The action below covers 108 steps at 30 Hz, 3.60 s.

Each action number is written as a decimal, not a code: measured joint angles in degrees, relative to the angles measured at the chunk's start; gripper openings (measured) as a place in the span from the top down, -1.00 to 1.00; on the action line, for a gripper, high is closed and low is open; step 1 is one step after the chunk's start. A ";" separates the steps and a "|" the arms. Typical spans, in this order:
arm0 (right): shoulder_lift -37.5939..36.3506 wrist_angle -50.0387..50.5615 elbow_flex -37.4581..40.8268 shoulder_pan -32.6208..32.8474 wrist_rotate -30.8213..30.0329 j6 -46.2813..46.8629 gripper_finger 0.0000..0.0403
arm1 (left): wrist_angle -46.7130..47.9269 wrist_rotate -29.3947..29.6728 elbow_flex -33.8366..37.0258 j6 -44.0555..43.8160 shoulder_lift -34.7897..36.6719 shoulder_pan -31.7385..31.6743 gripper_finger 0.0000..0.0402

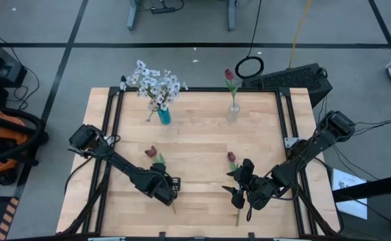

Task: Sort flowers into vase by color
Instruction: Put the left red tulip into the transparent vase

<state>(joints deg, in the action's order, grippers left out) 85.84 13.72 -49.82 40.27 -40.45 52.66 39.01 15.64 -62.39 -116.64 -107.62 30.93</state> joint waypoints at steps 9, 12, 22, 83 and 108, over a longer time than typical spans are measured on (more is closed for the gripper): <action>0.00 0.00 0.00 0.00 0.00 -0.02 -0.30 | 3.19 -0.60 -0.02 0.66 -0.10 -0.33 0.95; 0.00 -0.02 0.00 0.00 -0.02 -0.02 -0.30 | 3.01 -0.37 0.02 2.53 -0.12 -0.34 0.94; 0.00 -0.26 0.00 0.02 -0.68 -0.44 -0.30 | 3.63 5.41 -1.87 8.32 1.49 1.04 0.98; -19.08 -30.57 4.26 4.46 2.65 -56.67 -0.30 | -38.77 32.09 -27.76 111.24 1.94 6.45 1.00; -2.65 -78.53 14.12 3.56 6.18 -65.22 -0.30 | -47.25 20.84 -25.99 115.98 -2.07 0.82 1.00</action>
<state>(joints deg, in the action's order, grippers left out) 83.19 -64.81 -35.70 43.83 -34.27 -12.56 -8.23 36.48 -88.38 -0.65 -109.69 31.75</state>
